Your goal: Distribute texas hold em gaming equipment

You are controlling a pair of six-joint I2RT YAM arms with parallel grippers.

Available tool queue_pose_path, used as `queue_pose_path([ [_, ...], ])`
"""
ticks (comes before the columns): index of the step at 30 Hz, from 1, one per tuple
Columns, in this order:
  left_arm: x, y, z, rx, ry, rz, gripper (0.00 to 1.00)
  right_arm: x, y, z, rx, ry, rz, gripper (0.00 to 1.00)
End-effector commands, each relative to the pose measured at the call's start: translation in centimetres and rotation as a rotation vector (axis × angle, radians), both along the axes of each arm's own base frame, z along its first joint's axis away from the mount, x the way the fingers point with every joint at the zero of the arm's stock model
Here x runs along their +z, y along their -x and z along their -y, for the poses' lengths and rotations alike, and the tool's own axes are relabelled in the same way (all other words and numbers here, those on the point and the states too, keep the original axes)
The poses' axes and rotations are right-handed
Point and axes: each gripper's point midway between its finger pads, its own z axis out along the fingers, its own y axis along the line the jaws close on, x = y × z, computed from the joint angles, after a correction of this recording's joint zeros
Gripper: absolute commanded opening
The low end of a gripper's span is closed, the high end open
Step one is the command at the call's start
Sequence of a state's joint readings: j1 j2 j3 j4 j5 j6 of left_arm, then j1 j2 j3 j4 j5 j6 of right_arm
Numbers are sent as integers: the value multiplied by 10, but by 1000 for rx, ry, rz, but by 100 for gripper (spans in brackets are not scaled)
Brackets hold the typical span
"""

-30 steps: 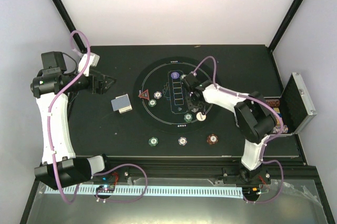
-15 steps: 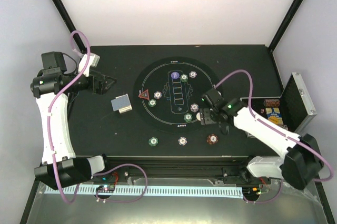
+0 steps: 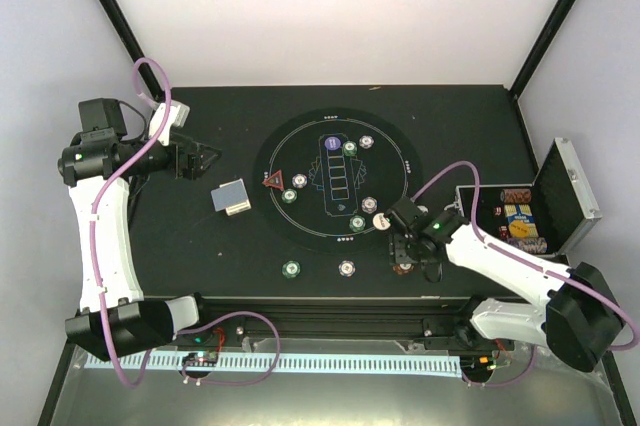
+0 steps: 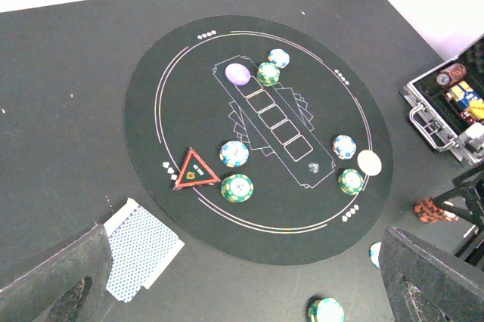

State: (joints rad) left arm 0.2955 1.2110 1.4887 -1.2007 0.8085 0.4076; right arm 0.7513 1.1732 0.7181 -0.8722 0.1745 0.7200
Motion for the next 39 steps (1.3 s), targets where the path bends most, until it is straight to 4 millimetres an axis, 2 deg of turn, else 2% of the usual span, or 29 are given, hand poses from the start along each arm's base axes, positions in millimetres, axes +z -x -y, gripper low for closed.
queue_pose_path([
  [1,9,2,2,-9,14,21,99,-11,8,-5,-33,-48,-18,74],
  [13,10,1,2,-7,21,22,99,-24,11,-9,-4,-53,-36,73],
  [29,9,2,1,-4,15,23,99,-29,8,-8,1,-23,-38,53],
  [39,10,3,1,-5,5,29,99,-33,10,-7,4,-13,-50,52],
])
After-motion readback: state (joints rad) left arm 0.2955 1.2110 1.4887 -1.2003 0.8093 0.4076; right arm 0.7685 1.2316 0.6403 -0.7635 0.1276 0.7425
